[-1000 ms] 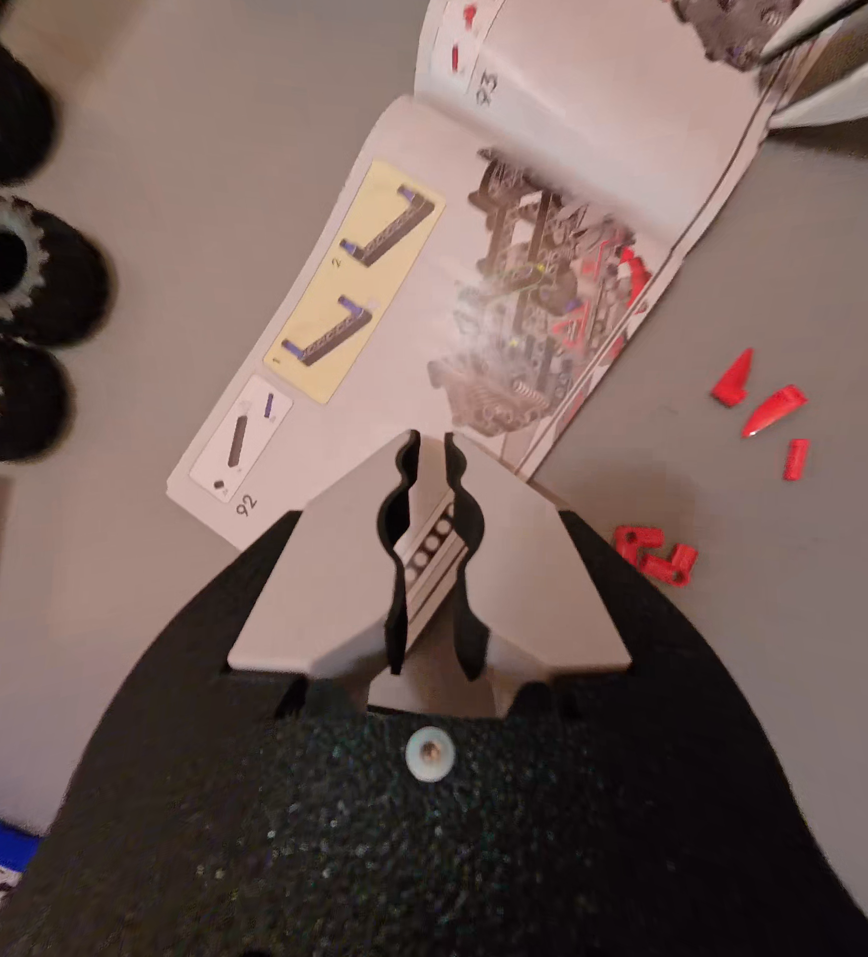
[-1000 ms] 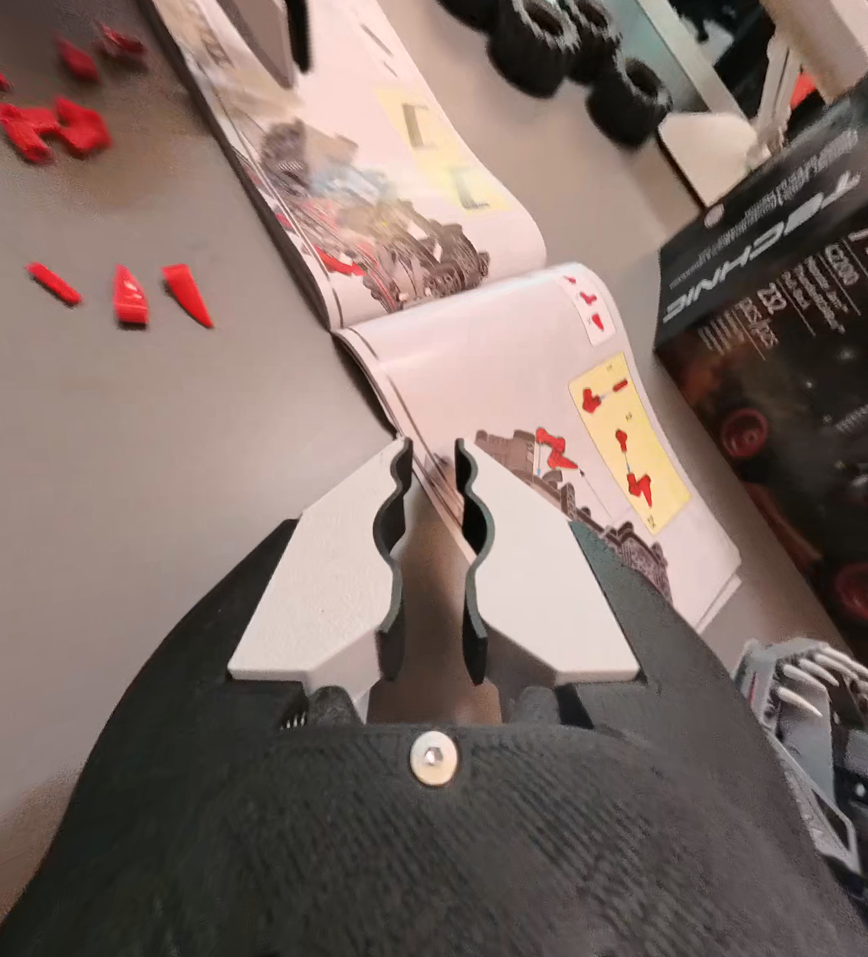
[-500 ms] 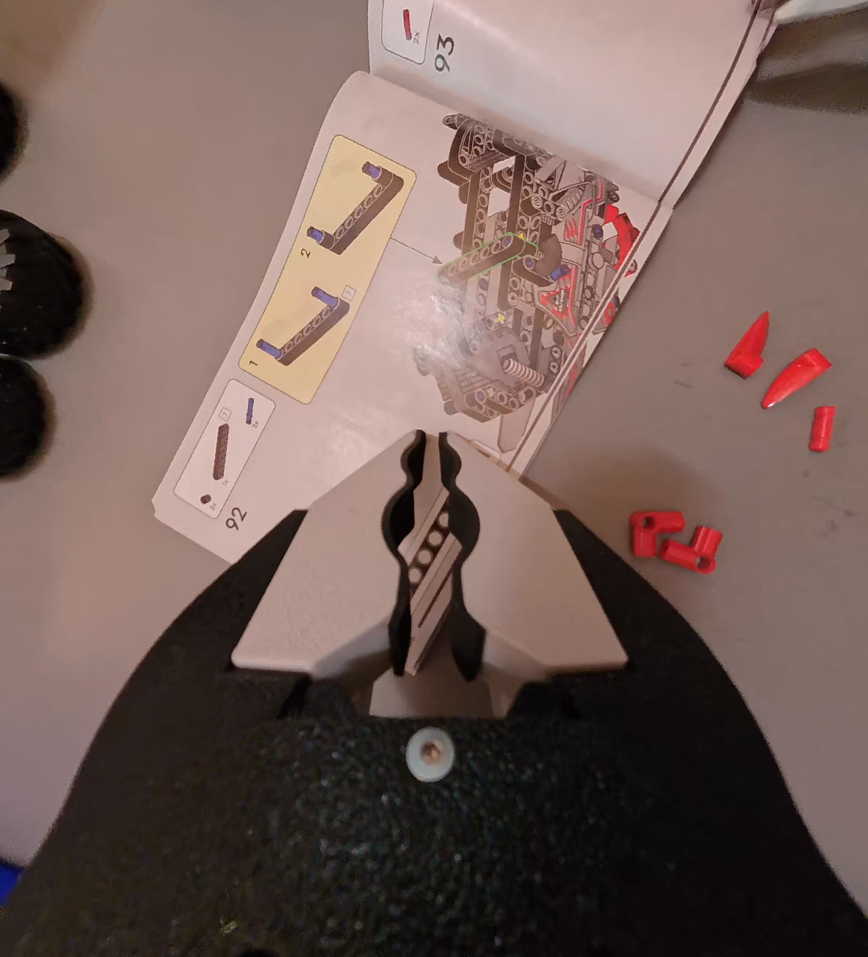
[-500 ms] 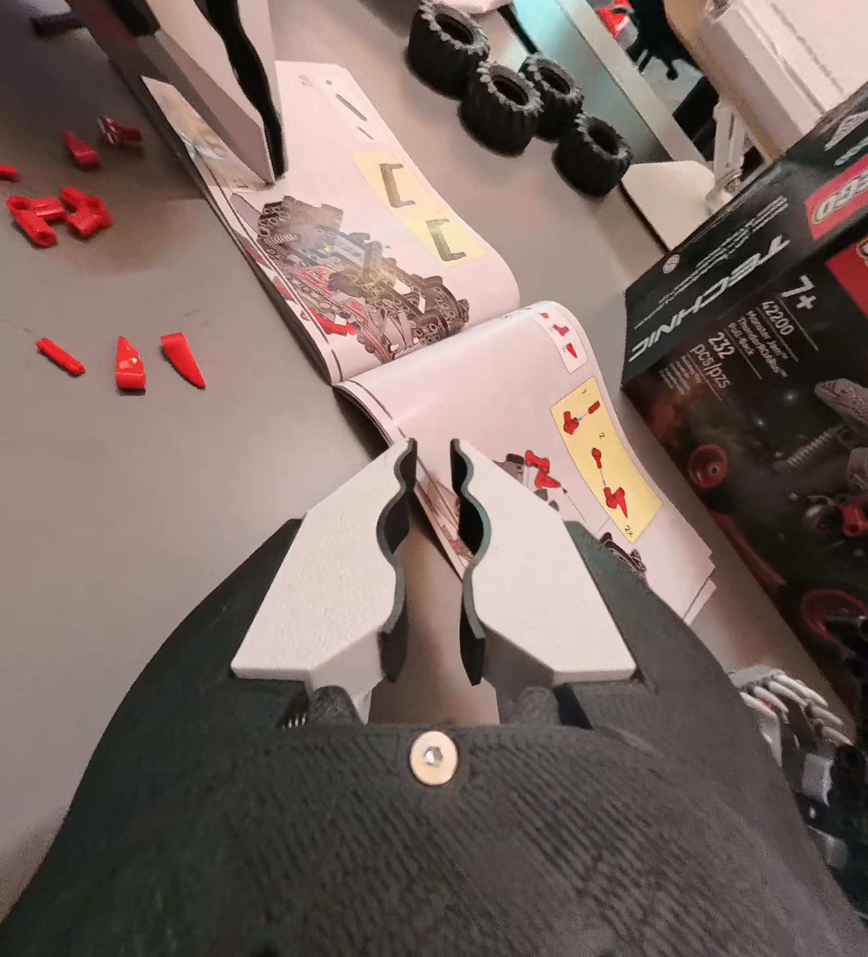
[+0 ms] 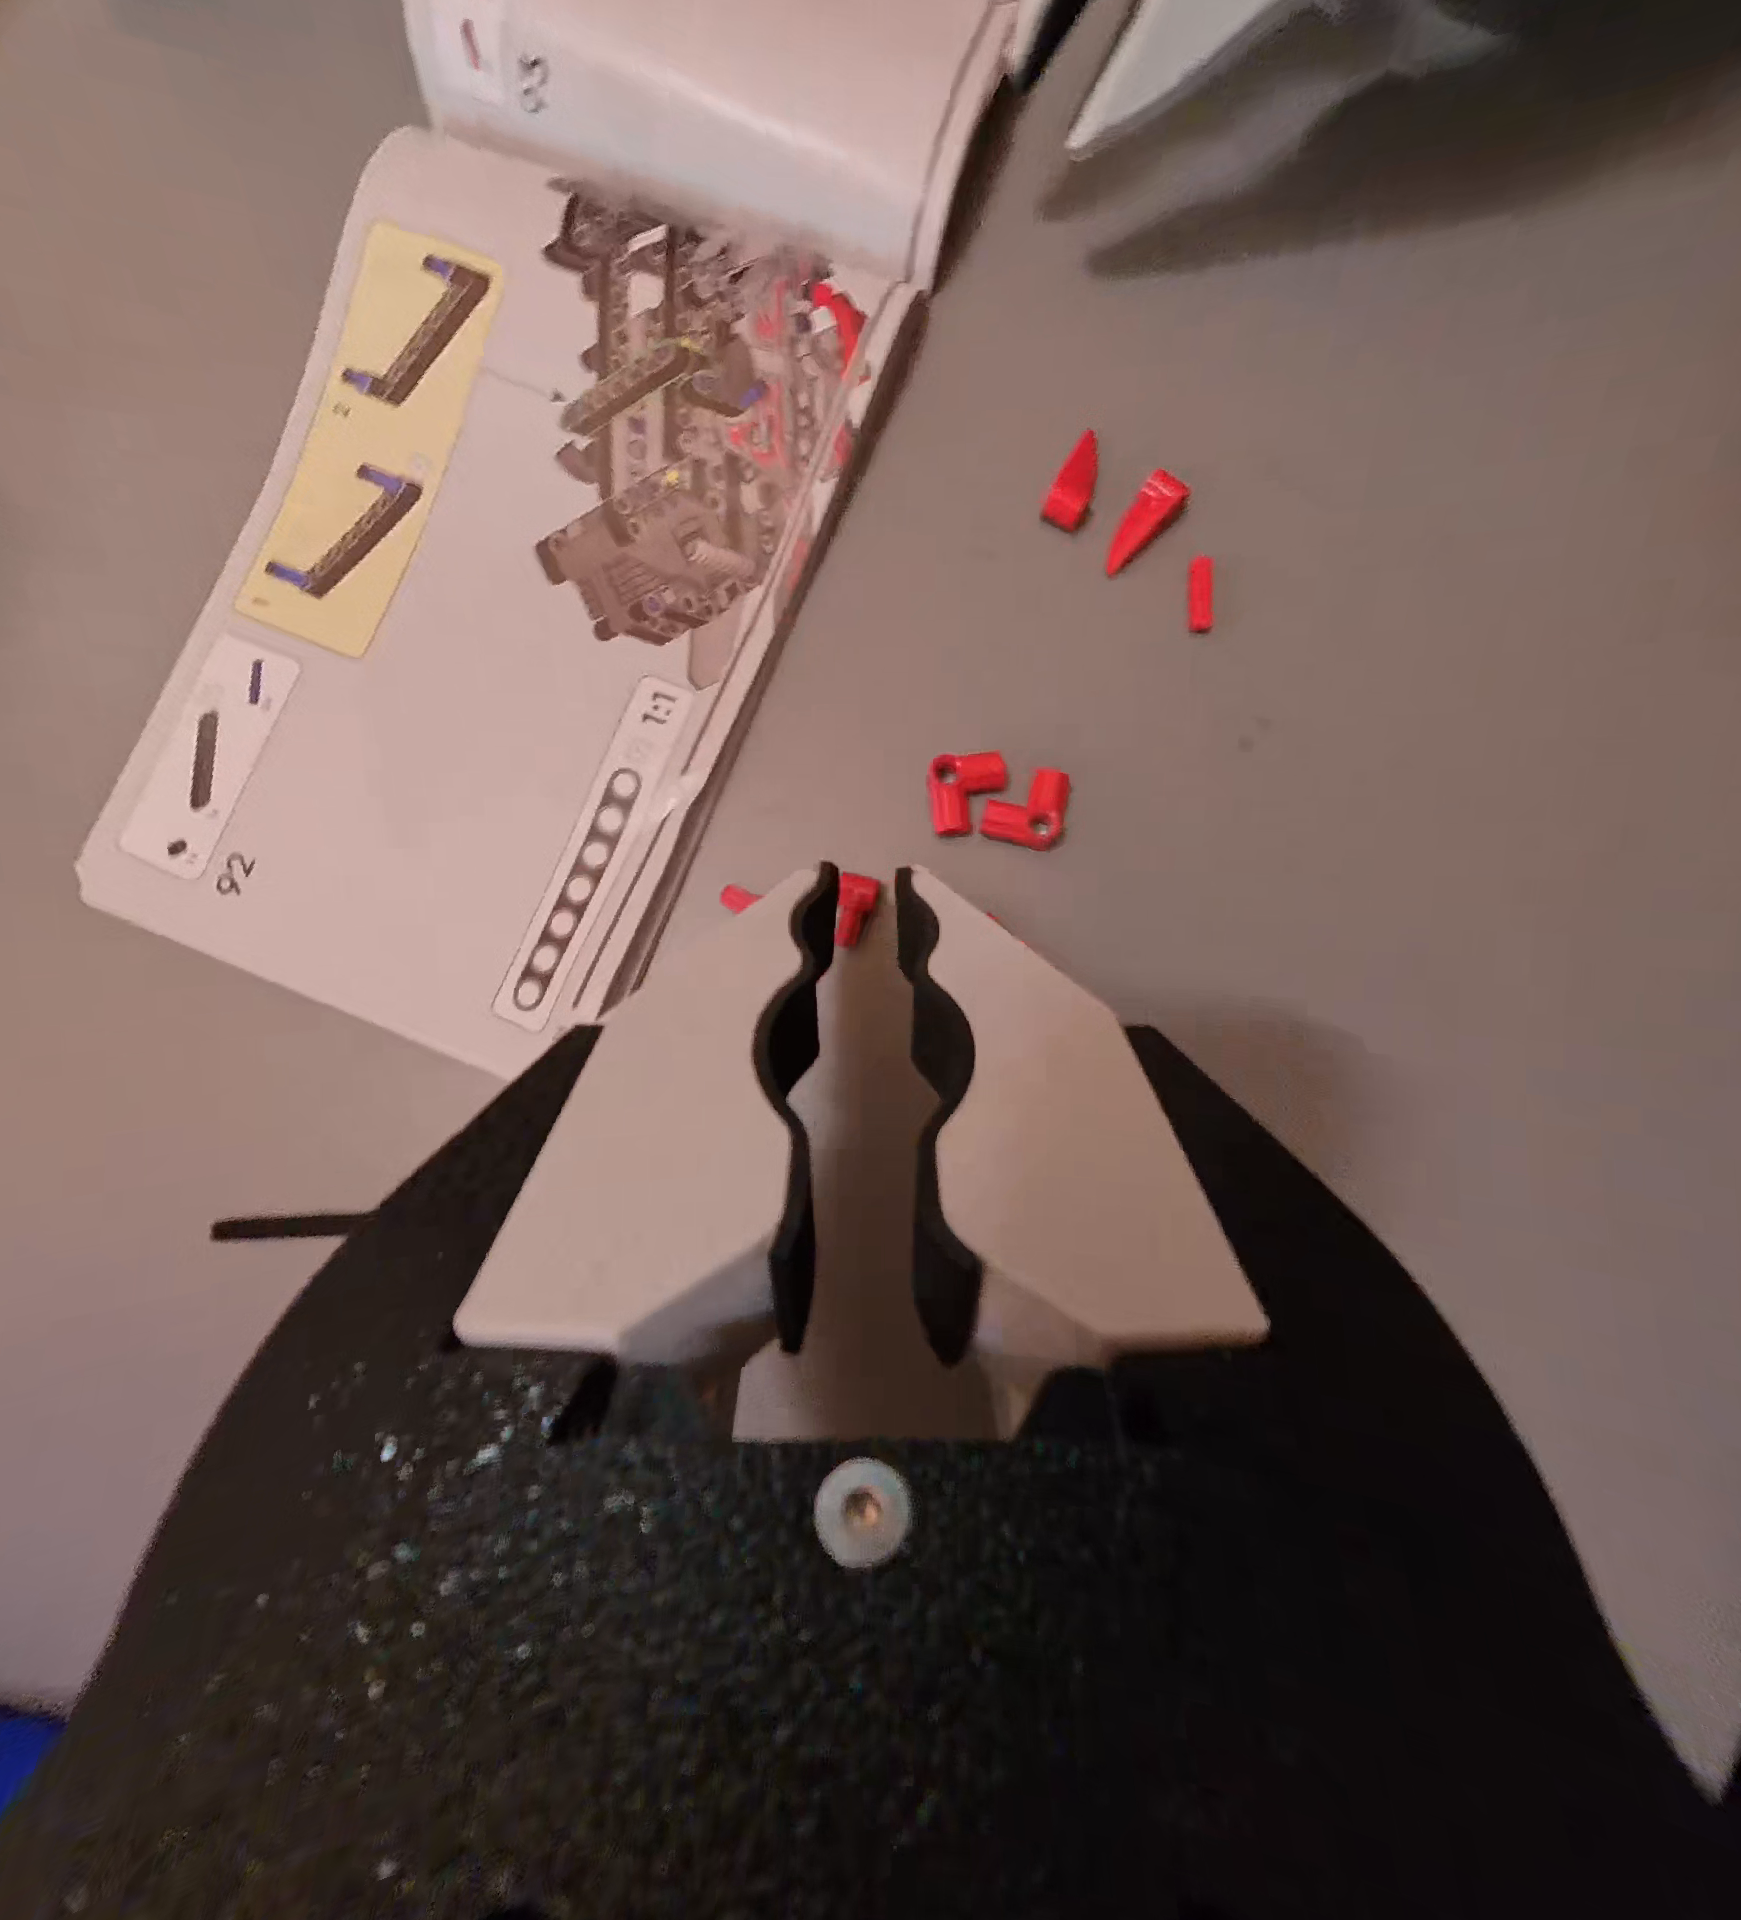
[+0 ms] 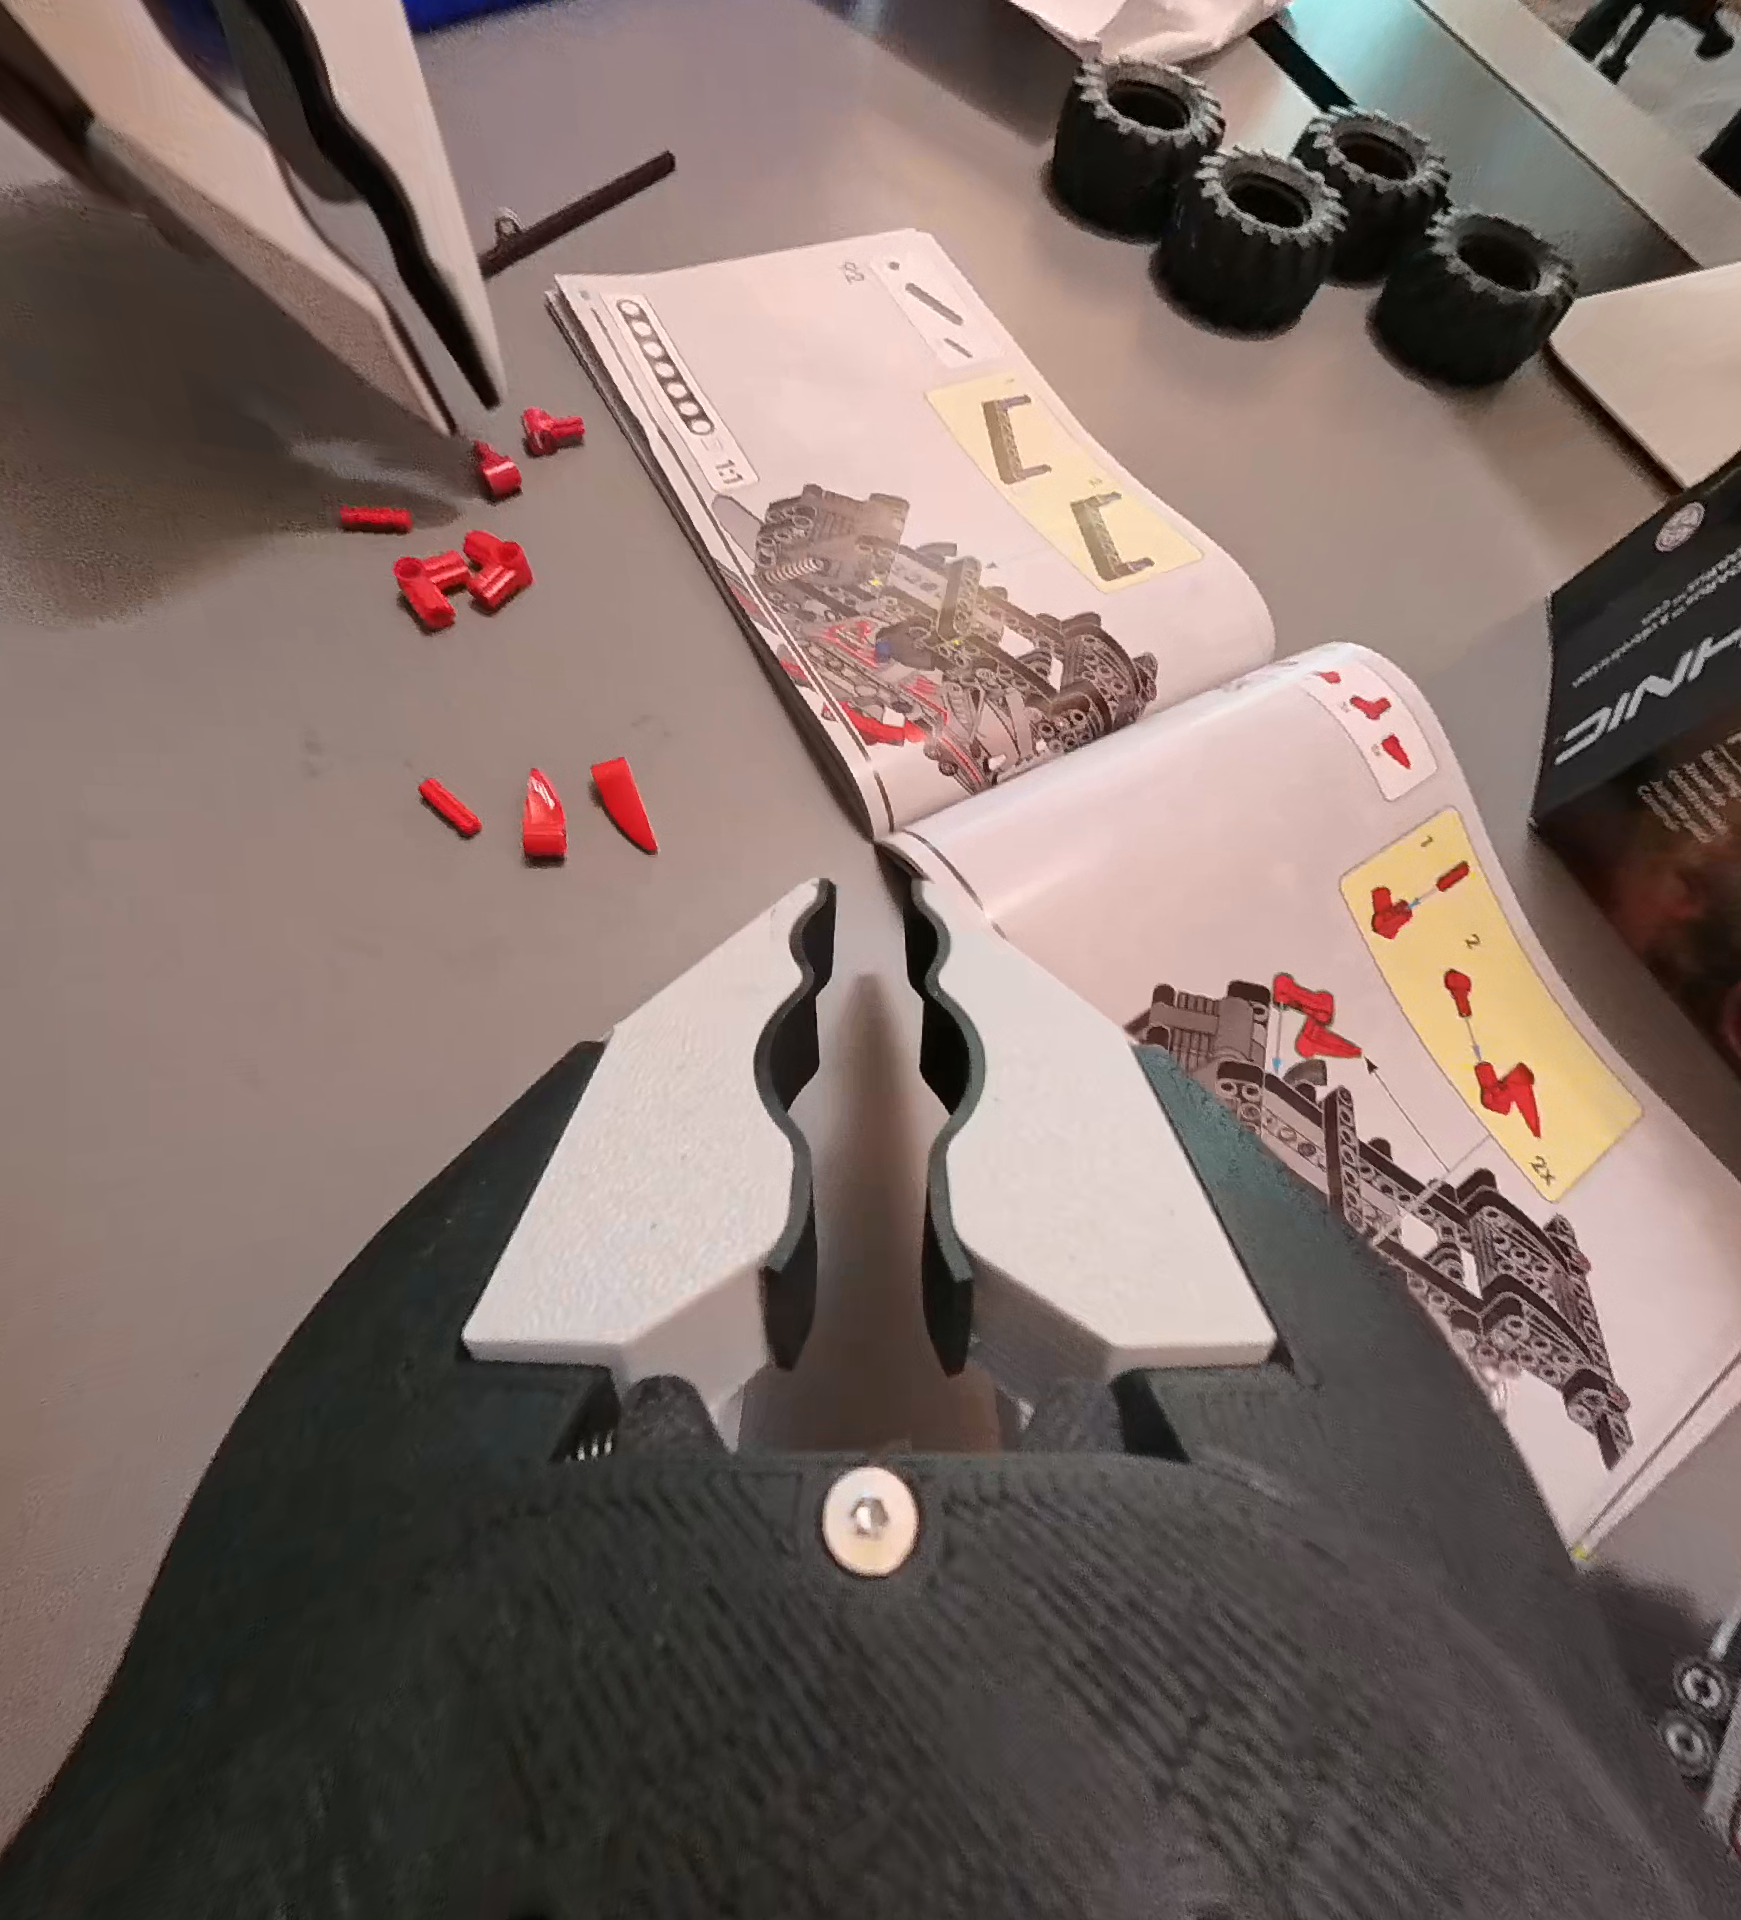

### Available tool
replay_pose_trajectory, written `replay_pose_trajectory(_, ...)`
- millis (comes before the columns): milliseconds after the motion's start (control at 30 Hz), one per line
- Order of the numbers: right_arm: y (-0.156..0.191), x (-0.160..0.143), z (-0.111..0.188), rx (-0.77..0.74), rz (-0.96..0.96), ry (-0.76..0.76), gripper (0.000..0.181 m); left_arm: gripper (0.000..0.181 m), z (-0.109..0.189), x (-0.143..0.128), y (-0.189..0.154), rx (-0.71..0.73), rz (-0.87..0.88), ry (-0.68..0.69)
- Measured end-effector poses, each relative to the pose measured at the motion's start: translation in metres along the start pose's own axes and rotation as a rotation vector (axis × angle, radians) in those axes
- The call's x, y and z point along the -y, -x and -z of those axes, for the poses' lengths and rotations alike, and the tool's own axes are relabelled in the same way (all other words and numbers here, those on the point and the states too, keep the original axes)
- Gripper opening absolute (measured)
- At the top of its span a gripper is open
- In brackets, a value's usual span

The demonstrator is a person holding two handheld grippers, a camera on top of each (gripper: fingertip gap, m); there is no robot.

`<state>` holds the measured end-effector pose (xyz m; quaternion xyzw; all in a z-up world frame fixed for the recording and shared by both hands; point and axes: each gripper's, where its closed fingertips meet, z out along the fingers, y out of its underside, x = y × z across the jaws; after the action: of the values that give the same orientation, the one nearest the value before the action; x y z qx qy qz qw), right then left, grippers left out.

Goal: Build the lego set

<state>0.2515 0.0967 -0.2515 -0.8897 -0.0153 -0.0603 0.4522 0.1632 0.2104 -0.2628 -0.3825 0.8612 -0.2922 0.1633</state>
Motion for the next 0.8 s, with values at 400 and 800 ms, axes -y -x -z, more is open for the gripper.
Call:
replay_pose_trajectory(400, 0.025, 0.008, 0.001, 0.078, 0.1, -0.033, 0.014, 0.013, -0.025, 0.007, -0.016, -0.054, -0.272, 0.058)
replay_pose_trajectory(800, 0.03, 0.024, 0.006, 0.05, 0.197, -0.153, 0.021, 0.013, -0.015, 0.039, -0.018, -0.125, 0.003, -0.149)
